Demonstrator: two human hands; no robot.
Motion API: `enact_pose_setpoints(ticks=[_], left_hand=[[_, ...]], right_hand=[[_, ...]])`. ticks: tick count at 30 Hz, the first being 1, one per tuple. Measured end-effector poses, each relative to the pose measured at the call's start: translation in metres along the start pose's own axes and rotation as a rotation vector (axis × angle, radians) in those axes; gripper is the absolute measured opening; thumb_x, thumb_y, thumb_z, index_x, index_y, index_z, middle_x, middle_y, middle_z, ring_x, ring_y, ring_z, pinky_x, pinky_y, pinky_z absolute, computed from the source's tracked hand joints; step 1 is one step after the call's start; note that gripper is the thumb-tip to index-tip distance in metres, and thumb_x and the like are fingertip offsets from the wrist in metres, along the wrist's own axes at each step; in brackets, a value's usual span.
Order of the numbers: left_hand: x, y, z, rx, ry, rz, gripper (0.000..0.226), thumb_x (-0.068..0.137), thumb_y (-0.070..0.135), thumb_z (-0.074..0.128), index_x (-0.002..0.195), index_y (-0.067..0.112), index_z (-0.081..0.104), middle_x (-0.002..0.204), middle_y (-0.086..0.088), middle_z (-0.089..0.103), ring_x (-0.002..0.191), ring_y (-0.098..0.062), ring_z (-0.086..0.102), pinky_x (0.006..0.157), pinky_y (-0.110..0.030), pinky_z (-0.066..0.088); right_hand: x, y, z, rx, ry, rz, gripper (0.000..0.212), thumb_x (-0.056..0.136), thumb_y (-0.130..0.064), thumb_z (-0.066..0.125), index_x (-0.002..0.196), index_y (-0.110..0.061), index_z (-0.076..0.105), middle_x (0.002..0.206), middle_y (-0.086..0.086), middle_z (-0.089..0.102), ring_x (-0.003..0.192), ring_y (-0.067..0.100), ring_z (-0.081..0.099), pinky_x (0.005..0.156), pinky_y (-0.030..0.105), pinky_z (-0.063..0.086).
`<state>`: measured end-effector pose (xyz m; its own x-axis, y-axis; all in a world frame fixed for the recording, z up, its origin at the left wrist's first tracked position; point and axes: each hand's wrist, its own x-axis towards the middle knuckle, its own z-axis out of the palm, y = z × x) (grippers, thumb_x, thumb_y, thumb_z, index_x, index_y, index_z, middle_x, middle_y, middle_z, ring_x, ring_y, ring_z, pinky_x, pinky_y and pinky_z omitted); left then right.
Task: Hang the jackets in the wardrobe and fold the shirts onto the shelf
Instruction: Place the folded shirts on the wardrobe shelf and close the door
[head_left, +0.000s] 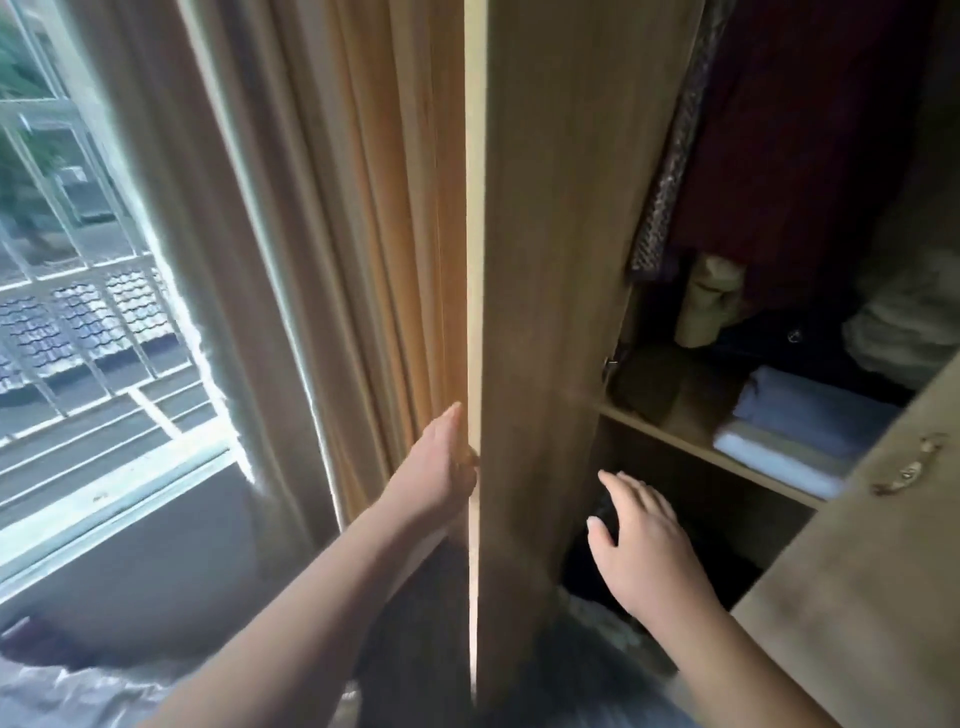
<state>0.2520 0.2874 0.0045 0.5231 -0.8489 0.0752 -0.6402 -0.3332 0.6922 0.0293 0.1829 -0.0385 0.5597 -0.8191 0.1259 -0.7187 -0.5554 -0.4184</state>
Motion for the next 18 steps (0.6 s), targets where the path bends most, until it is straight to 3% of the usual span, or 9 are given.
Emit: enact_pose_setpoints(ticks=[3, 6, 8, 11, 15, 18], left_hand=[[0.039, -0.021, 0.011, -0.106, -0.198, 0.038, 0.049, 0.093, 0.028, 0.05, 0.141, 0.027, 0.042, 0.133, 0.006, 0.054, 0.121, -0.01, 0.054, 0.093, -0.024, 0.052], [0.041, -0.039, 0.028, -0.093, -0.296, 0.094, 0.061, 0.089, 0.037, 0.06, 0.141, 0.046, 0.03, 0.132, 0.011, 0.057, 0.109, -0.01, 0.061, 0.088, -0.035, 0.055], [0.03, -0.039, 0.041, -0.044, -0.293, 0.167, 0.059, 0.086, 0.03, 0.06, 0.135, 0.042, 0.03, 0.123, 0.019, 0.055, 0.106, -0.008, 0.059, 0.089, -0.033, 0.055], [0.011, -0.015, 0.057, 0.022, -0.28, 0.36, 0.051, 0.086, 0.026, 0.057, 0.13, 0.032, 0.033, 0.119, 0.011, 0.048, 0.102, -0.012, 0.053, 0.087, -0.037, 0.055], [0.009, 0.018, 0.089, 0.12, -0.351, 0.664, 0.049, 0.102, 0.023, 0.044, 0.144, 0.004, 0.03, 0.143, -0.012, 0.036, 0.112, -0.029, 0.051, 0.095, -0.038, 0.051], [0.014, 0.053, 0.115, -0.006, -0.424, 0.637, 0.053, 0.099, 0.034, 0.053, 0.141, 0.021, 0.023, 0.133, -0.006, 0.048, 0.099, -0.026, 0.061, 0.087, -0.039, 0.055]], right_hand=[[0.009, -0.024, -0.001, 0.0, 0.06, 0.024, 0.054, 0.096, -0.038, 0.051, 0.147, -0.028, 0.038, 0.152, -0.006, 0.04, 0.142, 0.016, 0.032, 0.115, 0.035, 0.035], [0.014, -0.034, -0.008, 0.032, 0.126, 0.071, 0.051, 0.095, -0.034, 0.053, 0.145, -0.026, 0.043, 0.149, -0.005, 0.044, 0.14, 0.014, 0.035, 0.113, 0.033, 0.034], [0.012, -0.033, -0.016, 0.052, 0.194, 0.101, 0.049, 0.094, -0.03, 0.055, 0.142, -0.024, 0.047, 0.146, -0.004, 0.048, 0.138, 0.014, 0.037, 0.112, 0.031, 0.033], [0.001, -0.023, -0.032, 0.03, 0.277, 0.144, 0.049, 0.094, -0.031, 0.056, 0.142, -0.023, 0.047, 0.143, -0.004, 0.049, 0.136, 0.014, 0.04, 0.112, 0.031, 0.034], [-0.01, -0.001, -0.054, 0.078, 0.347, 0.22, 0.048, 0.095, -0.032, 0.053, 0.142, -0.026, 0.045, 0.142, -0.006, 0.049, 0.134, 0.013, 0.043, 0.112, 0.035, 0.038], [-0.02, 0.022, -0.071, 0.123, 0.428, 0.25, 0.048, 0.095, -0.031, 0.054, 0.142, -0.026, 0.044, 0.136, -0.005, 0.052, 0.122, 0.017, 0.054, 0.104, 0.04, 0.047]])
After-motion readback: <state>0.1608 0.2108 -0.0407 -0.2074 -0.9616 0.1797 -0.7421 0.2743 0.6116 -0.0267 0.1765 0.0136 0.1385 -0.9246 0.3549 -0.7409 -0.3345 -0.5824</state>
